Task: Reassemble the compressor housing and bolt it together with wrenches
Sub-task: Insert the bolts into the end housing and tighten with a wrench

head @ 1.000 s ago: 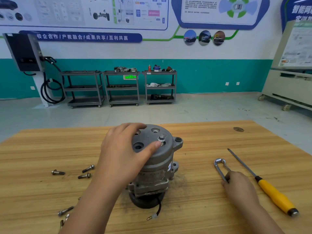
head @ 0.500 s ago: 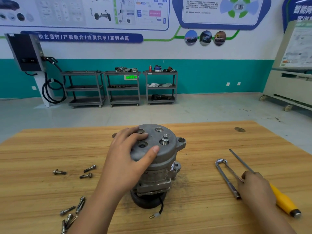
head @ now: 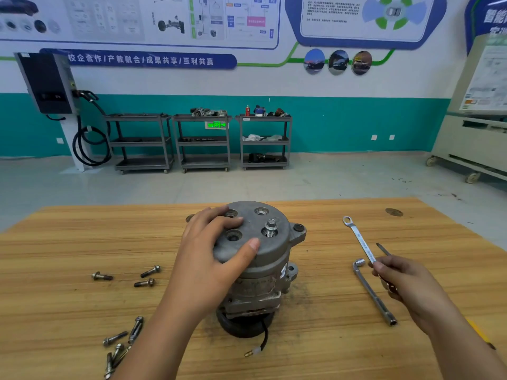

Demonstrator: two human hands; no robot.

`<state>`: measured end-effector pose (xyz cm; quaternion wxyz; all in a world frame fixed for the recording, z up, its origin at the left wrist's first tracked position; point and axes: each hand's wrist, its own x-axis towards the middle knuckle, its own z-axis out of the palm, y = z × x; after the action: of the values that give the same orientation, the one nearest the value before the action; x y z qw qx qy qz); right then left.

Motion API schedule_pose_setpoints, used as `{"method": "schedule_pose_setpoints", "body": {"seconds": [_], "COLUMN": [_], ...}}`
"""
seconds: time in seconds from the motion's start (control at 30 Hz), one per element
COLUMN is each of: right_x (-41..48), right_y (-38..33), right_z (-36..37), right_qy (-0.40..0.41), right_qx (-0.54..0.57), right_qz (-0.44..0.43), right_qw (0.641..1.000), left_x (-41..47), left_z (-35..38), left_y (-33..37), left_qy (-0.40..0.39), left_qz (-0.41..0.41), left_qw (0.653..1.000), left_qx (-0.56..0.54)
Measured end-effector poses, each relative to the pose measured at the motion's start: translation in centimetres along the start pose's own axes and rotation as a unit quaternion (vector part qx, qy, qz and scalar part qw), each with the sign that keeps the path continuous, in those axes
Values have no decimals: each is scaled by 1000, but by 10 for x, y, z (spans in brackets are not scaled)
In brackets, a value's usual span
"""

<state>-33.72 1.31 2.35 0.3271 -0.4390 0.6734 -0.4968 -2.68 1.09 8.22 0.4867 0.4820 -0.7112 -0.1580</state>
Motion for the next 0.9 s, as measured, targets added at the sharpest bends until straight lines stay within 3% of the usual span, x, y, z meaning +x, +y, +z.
{"method": "schedule_pose_setpoints", "body": {"seconds": [0.2,0.53,0.7,0.9], "right_x": [-22,-43,-38,-28], "right_y": [-48,-96,-113,-132], "right_z": [18,48,61,87], "right_qy": [-79,-65,-75,-63], "right_qx": [89,213,437,490], "right_qz": [-99,-194,-151,-104], "right_qw": [988,955,884,863], "left_x": [-2,-3,-4,-4], "left_z": [0,-2,-1,1], "left_y": [-1,-2,-4,-3], "left_qy": [-2,5,1,7], "left_qz": [-3,-1,-3,0], "left_qw": [1000,1000,999,999], "left_qx": [-19,-30,-34,-38]}}
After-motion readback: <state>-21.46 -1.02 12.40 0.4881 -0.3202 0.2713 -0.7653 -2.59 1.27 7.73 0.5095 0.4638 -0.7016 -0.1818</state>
